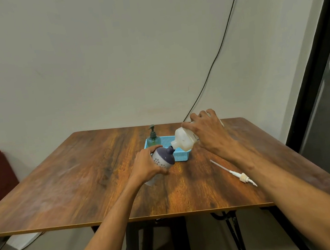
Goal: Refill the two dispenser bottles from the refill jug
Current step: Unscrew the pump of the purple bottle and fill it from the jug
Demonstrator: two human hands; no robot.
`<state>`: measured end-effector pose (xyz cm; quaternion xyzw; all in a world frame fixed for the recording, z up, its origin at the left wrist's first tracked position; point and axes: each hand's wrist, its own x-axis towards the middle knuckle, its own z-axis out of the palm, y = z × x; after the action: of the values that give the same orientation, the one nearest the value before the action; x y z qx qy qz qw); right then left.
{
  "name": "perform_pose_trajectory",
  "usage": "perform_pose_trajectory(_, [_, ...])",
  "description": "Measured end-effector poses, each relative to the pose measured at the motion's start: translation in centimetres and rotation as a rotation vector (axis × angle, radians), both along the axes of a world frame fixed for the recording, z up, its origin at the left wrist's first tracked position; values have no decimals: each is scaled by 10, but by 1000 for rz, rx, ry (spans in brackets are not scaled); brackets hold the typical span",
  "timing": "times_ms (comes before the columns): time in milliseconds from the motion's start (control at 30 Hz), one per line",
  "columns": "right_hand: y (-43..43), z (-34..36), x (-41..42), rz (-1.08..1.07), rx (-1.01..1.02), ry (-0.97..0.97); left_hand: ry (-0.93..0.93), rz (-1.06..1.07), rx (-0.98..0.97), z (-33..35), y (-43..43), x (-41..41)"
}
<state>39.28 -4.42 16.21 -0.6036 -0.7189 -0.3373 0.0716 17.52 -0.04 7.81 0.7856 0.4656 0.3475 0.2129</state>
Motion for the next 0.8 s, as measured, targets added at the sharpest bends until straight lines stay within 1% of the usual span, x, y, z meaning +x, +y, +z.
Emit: perform_pose_trajectory(800, [-6, 4, -2, -1, -14, -23, -1, 3, -11, -5, 1, 2])
